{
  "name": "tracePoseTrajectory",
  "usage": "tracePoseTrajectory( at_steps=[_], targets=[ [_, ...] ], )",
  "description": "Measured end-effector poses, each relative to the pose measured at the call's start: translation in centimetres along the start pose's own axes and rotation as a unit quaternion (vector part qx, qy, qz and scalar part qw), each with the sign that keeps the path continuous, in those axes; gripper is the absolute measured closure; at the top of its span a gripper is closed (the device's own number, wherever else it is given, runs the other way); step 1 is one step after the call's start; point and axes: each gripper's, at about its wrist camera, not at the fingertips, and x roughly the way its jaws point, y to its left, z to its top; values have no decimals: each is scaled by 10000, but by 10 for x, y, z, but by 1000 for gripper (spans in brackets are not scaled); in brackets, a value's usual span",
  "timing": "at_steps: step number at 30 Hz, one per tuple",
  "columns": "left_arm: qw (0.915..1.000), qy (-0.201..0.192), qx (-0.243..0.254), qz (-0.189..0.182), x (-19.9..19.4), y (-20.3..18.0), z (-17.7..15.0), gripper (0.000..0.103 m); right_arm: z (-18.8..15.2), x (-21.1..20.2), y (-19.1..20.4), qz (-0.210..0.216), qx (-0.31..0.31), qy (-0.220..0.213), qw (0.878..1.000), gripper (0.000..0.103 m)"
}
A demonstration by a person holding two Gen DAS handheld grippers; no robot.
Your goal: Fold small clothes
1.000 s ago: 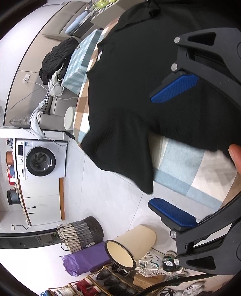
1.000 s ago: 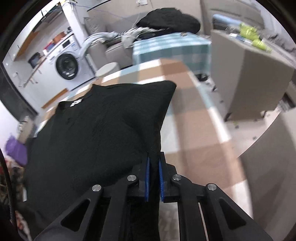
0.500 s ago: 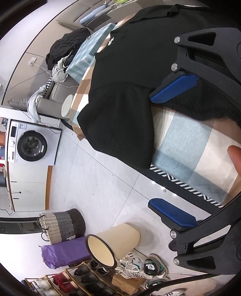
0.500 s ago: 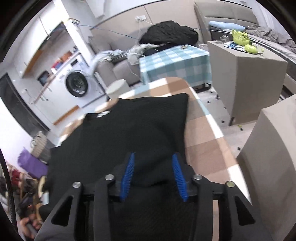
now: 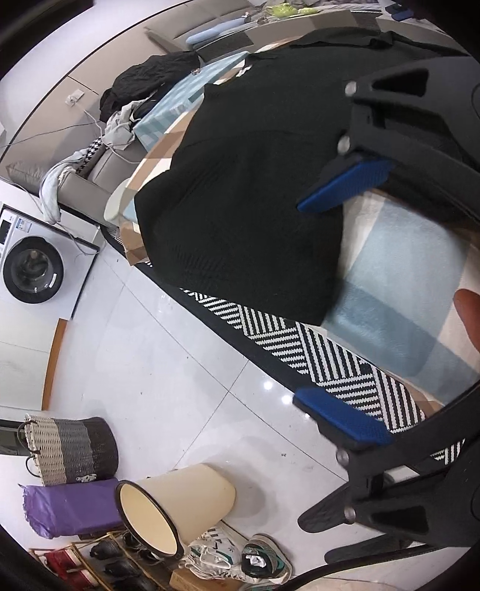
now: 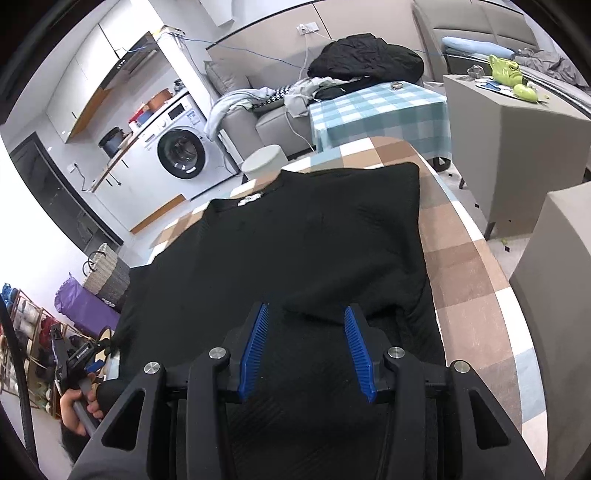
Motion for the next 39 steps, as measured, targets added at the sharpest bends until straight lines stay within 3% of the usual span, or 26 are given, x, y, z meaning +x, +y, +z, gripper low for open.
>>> tracePoseTrajectory(
  at_steps=[2, 4, 5, 7, 9, 16, 21, 23, 26, 29, 31, 34, 39],
  targets=[
    [9999, 133, -67, -57, 10, 4, 4, 31, -1, 4, -1, 36, 54, 62, 10000, 59],
    [9995, 254, -75, -171, 18, 3, 5, 54, -1, 6, -3, 35, 64, 63, 10000, 59],
    [9990, 270, -77, -344, 21, 3, 7, 62, -1, 7, -4, 28, 81, 60, 9999, 59],
    [9992, 144, -114, -349, 22, 4, 10, 85, 0, 8, -5, 54, 123, 59, 9999, 59],
    [9993, -152, -69, -345, 17, 4, 14, 98, -1, 7, -5, 62, 133, 53, 9999, 59],
    [9909, -1074, 757, -303, -22, -42, 27, 98, -2, 2, -5, 97, 125, -2, 9999, 59],
    [9742, -1339, 1568, -916, -48, -129, 39, 98, -2, -1, -4, 195, 146, -41, 9997, 59],
    [9624, -1234, 1942, -1443, -50, -175, 32, 98, -2, -4, -4, 221, 135, -55, 9996, 59],
    [9406, -723, 2478, -2206, -37, -236, 11, 96, -1, -8, -6, 204, 151, -96, 9996, 59],
    [9276, -190, 2692, -2583, -21, -270, -10, 78, 0, -12, -13, 138, 224, -130, 9996, 59],
    [9330, -173, 2687, -2388, -18, -272, -17, 42, -1, -16, -18, 96, 304, -162, 9994, 59],
    [9392, -360, 2569, -2250, -18, -255, -22, 33, -3, -21, -22, 43, 327, -221, 9992, 59],
    [9606, -340, 2148, -1733, -6, -209, -22, 33, -4, -16, -27, 55, 375, -147, 9992, 59]
  ],
)
